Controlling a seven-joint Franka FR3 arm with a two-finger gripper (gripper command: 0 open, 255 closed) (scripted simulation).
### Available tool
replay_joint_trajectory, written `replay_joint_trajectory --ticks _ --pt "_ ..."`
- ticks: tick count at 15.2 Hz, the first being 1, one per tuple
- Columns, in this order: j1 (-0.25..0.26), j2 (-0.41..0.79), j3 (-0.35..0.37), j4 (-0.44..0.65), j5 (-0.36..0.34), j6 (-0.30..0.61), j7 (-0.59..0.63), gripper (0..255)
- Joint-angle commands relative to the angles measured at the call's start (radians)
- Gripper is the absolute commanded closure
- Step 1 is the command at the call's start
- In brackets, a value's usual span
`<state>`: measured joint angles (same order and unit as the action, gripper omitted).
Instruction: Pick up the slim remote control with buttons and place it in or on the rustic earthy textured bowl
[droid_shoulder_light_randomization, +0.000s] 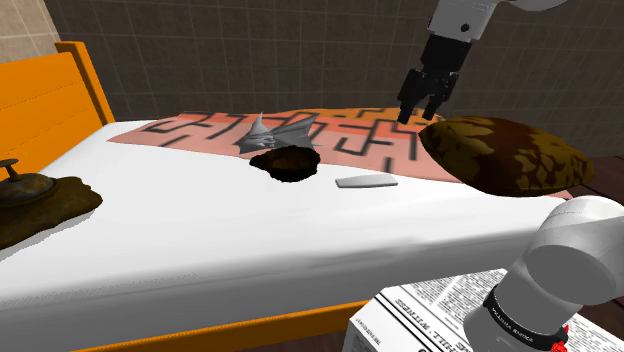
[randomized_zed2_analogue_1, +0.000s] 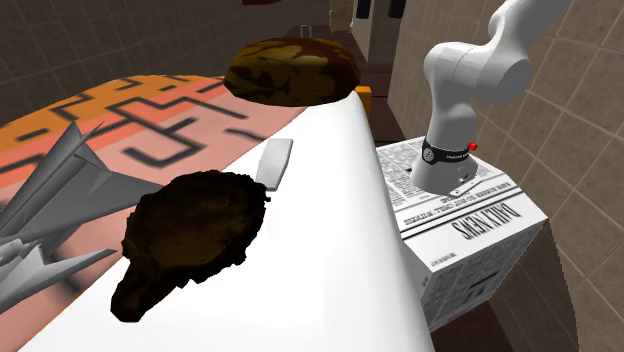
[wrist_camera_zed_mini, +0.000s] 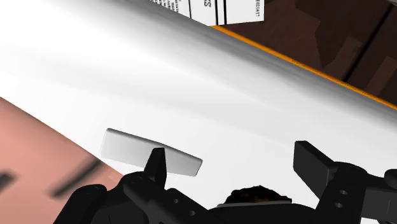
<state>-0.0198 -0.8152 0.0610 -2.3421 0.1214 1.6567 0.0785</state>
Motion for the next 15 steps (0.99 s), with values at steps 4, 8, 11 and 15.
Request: replay_joint_trajectory --ticks 4,8,11,15 --pt "0.028 0.042 -0.056 -0.052 -0.041 0.072 -0.162 0" --pt "0.063 0.126 -0.129 -0.096 -0.093 0.174 -0.374 0" --pt "0.088 0.209 -0.182 -0.11 -0.128 0.254 -0.53 0" --pt "0.123 0.341 -0.244 -0.104 -0.161 0.361 -0.734 0"
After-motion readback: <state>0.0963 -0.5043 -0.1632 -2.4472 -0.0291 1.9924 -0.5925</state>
